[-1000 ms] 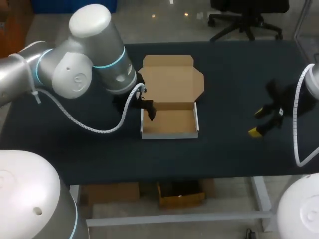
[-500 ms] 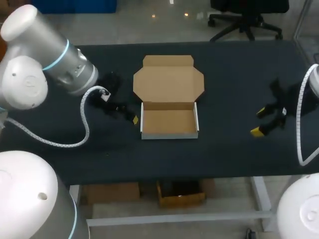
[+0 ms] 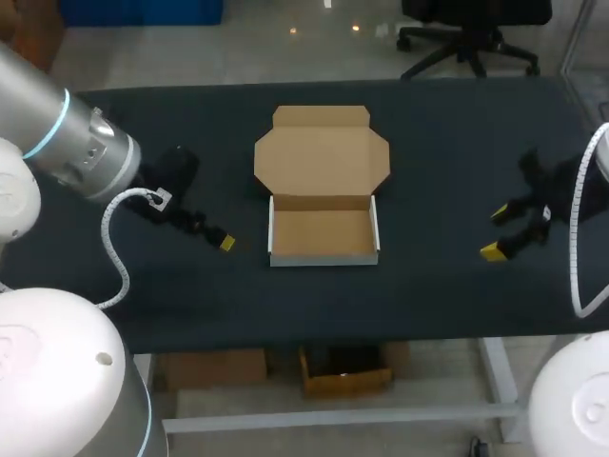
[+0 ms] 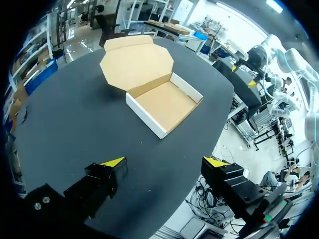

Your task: Assemble the packaging by folding the flat box into shape, placing the metal phone stand inside, and closing the box properly

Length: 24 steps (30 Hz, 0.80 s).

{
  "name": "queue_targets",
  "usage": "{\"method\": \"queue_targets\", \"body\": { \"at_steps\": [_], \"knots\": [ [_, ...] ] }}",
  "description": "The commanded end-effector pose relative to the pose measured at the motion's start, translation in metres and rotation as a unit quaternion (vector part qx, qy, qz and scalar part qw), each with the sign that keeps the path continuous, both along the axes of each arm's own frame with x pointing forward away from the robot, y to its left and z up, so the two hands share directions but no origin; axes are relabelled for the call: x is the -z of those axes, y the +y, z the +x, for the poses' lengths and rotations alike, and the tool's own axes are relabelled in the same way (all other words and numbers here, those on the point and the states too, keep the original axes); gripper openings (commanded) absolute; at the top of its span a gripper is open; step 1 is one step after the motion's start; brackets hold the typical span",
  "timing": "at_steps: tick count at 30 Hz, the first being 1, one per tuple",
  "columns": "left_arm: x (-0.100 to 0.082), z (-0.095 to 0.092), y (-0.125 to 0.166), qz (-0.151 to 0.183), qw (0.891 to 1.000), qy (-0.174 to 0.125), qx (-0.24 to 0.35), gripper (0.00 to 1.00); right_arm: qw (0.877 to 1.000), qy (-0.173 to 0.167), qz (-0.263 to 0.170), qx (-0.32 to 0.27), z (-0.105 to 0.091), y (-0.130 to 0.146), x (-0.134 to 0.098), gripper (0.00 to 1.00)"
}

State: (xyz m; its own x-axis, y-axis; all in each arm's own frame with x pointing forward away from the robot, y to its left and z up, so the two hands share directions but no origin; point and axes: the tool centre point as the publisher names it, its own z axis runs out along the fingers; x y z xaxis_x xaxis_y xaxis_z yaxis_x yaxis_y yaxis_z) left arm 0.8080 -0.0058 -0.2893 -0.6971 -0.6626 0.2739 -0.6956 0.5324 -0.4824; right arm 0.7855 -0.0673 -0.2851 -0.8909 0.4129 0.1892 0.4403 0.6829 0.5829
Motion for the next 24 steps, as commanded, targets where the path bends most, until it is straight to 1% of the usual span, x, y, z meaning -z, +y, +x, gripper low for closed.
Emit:
{"method": "queue_targets", "body": {
  "at_steps": [1, 3, 5, 8, 9, 11, 12, 14, 16, 18, 20, 22, 24],
  "knots": [
    [-0.012, -0.020, 0.010, -0.027, 0.998, -0.045, -0.021, 1.00, 1.000, 0.001, 0.009, 0.000, -0.006, -0.006, -0.005, 1.00],
    [-0.016, -0.023, 0.012, -0.024, 0.998, -0.041, -0.032, 1.00, 1.000, 0.004, 0.010, 0.006, -0.008, -0.007, -0.006, 1.00],
    [-0.020, -0.025, 0.014, -0.022, 0.998, -0.032, -0.046, 1.00, 1.000, 0.008, 0.011, 0.015, -0.010, -0.009, -0.008, 1.00],
    [-0.027, -0.026, 0.018, -0.020, 0.997, -0.007, -0.070, 1.00, 0.998, 0.020, 0.011, 0.055, -0.013, -0.013, -0.013, 1.00],
    [-0.030, -0.027, 0.019, -0.019, 0.996, 0.006, -0.085, 1.00, 0.998, 0.026, 0.009, 0.062, -0.014, -0.015, -0.014, 1.00],
    [-0.035, -0.028, 0.021, -0.020, 0.995, 0.016, -0.096, 1.00, 0.996, 0.034, 0.009, 0.081, -0.016, -0.017, -0.018, 1.00],
    [-0.037, -0.029, 0.022, -0.016, 0.993, 0.024, -0.113, 1.00, 0.995, 0.041, 0.008, 0.089, -0.017, -0.018, -0.020, 1.00],
    [-0.042, -0.032, 0.024, -0.019, 0.992, 0.038, -0.119, 1.00, 0.993, 0.051, 0.009, 0.110, -0.019, -0.020, -0.025, 1.00],
    [-0.046, -0.033, 0.025, -0.014, 0.989, 0.050, -0.138, 1.00, 0.990, 0.057, 0.009, 0.125, -0.021, -0.021, -0.030, 1.00],
    [-0.051, -0.035, 0.026, -0.016, 0.986, 0.071, -0.148, 1.00, 0.988, 0.069, 0.009, 0.140, -0.023, -0.023, -0.034, 1.00],
    [-0.054, -0.037, 0.027, -0.008, 0.982, 0.083, -0.170, 1.00, 0.985, 0.078, 0.017, 0.150, -0.025, -0.026, -0.038, 1.00],
    [-0.056, -0.038, 0.027, -0.006, 0.981, 0.089, -0.172, 1.00, 0.984, 0.085, 0.022, 0.158, -0.027, -0.027, -0.041, 1.00],
    [-0.058, -0.040, 0.025, 0.002, 0.979, 0.099, -0.181, 1.00, 0.981, 0.099, 0.022, 0.166, -0.028, -0.030, -0.043, 1.00]
  ]
}}
